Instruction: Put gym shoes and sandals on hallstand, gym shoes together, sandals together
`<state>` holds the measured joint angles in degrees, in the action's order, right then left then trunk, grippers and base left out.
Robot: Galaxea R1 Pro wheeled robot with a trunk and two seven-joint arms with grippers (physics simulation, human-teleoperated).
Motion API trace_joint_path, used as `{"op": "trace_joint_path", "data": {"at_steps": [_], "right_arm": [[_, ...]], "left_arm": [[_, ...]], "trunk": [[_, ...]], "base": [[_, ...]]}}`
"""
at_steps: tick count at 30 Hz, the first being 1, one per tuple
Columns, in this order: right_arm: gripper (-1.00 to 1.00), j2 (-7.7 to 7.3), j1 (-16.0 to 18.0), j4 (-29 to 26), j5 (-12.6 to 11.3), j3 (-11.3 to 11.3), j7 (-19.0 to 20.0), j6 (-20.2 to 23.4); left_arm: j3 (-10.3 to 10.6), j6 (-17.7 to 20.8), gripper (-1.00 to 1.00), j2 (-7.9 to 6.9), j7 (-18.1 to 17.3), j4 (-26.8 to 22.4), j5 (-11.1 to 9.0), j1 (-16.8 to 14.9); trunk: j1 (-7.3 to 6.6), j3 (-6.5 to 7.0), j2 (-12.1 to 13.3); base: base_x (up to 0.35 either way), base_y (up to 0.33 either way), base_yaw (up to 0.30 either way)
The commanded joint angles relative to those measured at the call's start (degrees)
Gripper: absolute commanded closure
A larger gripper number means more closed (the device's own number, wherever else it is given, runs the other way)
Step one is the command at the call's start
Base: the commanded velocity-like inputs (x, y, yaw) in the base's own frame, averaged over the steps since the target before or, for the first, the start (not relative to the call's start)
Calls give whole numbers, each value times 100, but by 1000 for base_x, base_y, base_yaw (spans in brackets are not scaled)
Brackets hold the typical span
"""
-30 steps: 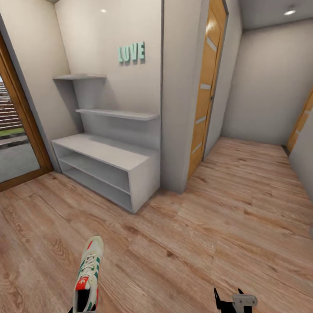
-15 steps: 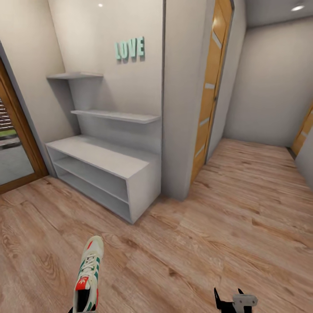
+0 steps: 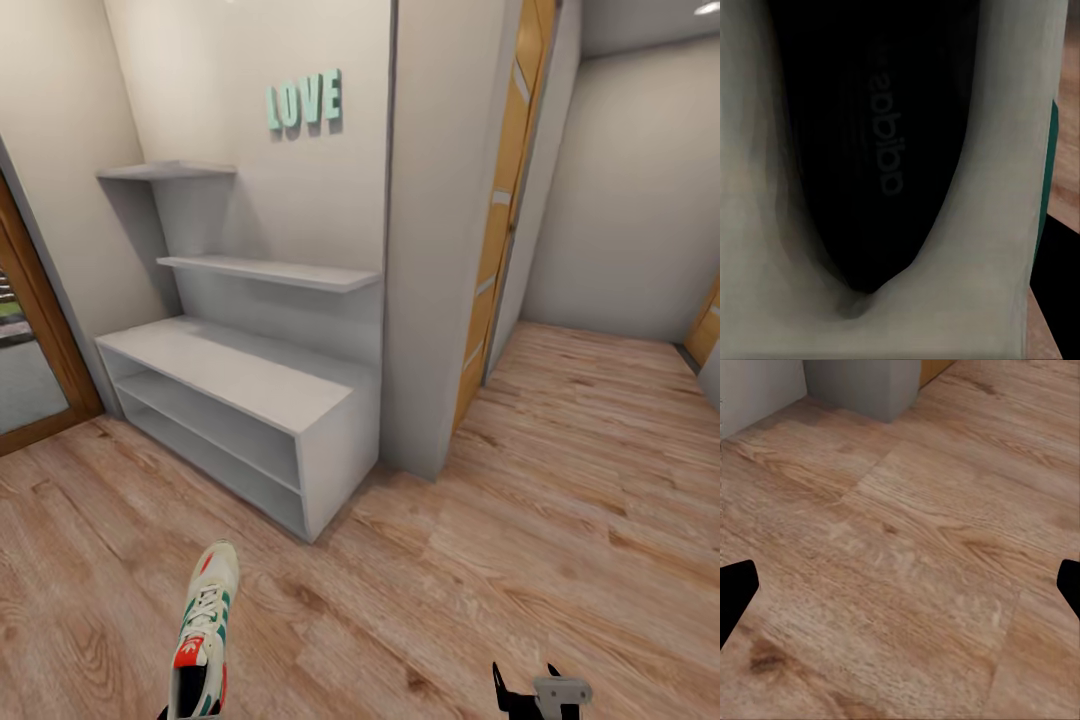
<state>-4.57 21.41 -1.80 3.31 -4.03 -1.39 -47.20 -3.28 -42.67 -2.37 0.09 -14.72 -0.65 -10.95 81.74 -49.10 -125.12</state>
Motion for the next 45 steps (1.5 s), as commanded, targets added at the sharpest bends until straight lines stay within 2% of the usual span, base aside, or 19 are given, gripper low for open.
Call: {"op": "trace_joint_path", "data": {"at_steps": [1,13,18,20,23,25,28,45], "right_arm": [[-100,0,4,5,38,-37,-10,-18],[-100,0,4,5,38,-37,-10,-18],[-100,0,4,5,38,-37,-10,-18],[-100,-2,4,5,38,-37,-10,-18],[-100,0,4,6,38,-37,-10,-18],[-100,0,4,5,38,-37,-10,-18],[-100,-2,4,6,38,-37,-10,-18],[-100,-1,4,5,38,-37,-10,-18]], "left_arm": [[-5,-16,100,3,0,4,-5,-4],[5,-21,100,8,-11,12,3,-4],[39,-16,100,14,-63,24,73,-4],[85,-15,100,27,-87,55,136,-2],[356,-14,100,39,-114,147,455,-3],[467,-18,100,44,-114,169,590,-3],[543,-17,100,47,-116,184,678,-4],[628,-6,100,53,-152,189,756,-4]], "trunk": [[2,-5,-2],[2,-5,-2],[2,-5,-2],[2,-5,-2],[2,-5,-2],[2,-5,-2],[2,-5,-2],[2,-5,-2]], "base": [[315,187,0],[314,152,-174],[231,17,-261],[73,5,-262],[29,2,-263],[11,1,-263],[5,0,-263],[1,0,-263]]}}
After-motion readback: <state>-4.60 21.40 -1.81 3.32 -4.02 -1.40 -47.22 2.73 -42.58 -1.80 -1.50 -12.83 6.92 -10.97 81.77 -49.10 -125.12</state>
